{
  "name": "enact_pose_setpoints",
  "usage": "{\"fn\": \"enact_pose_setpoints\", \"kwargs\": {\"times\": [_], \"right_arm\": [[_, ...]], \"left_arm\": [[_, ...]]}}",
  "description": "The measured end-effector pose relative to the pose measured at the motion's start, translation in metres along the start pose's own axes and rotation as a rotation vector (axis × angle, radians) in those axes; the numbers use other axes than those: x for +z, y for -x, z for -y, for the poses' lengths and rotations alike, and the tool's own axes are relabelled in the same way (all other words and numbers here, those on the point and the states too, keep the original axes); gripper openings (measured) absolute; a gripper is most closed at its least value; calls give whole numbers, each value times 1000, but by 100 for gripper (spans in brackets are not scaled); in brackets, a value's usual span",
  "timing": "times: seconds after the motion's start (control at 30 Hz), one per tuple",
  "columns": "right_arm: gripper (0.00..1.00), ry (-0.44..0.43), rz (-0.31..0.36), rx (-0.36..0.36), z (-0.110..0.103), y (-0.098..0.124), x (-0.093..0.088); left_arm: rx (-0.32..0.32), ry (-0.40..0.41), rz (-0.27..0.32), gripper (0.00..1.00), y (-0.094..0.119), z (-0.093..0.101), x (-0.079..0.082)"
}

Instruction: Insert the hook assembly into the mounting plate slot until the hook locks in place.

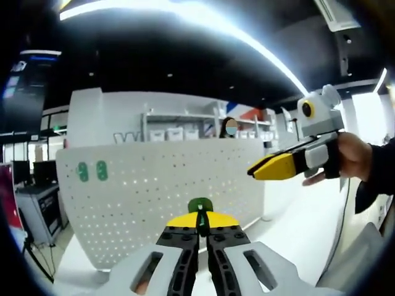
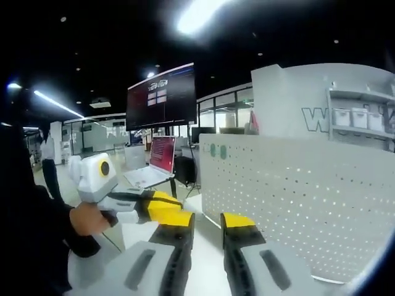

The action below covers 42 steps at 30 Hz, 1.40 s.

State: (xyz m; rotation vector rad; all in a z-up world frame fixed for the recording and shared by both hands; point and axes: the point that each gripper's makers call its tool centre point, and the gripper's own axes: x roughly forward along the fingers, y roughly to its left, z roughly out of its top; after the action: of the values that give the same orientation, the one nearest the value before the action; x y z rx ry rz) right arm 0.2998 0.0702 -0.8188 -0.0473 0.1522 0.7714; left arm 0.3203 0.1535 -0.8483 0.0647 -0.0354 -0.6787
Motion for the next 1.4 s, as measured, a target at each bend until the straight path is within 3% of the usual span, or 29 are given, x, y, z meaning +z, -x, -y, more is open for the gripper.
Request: {"fn": "enact_pose_setpoints", "kwargs": {"times": [0.4,0.63,0.93,1.4], "right_arm": [[20,13,13,-87,33,44,11],[22,24,16,-105,38,58,17],[26,41,2,-89,32,69,20],[29,42,12,-55,20,75,25]], "left_arm": [[39,-9,16,2,-4,-8,11],[92,-24,22,2,-12,-25,24],[189,-56,12,2,-27,-64,40],[271,-72,-11,2,-55,-100,41]]}}
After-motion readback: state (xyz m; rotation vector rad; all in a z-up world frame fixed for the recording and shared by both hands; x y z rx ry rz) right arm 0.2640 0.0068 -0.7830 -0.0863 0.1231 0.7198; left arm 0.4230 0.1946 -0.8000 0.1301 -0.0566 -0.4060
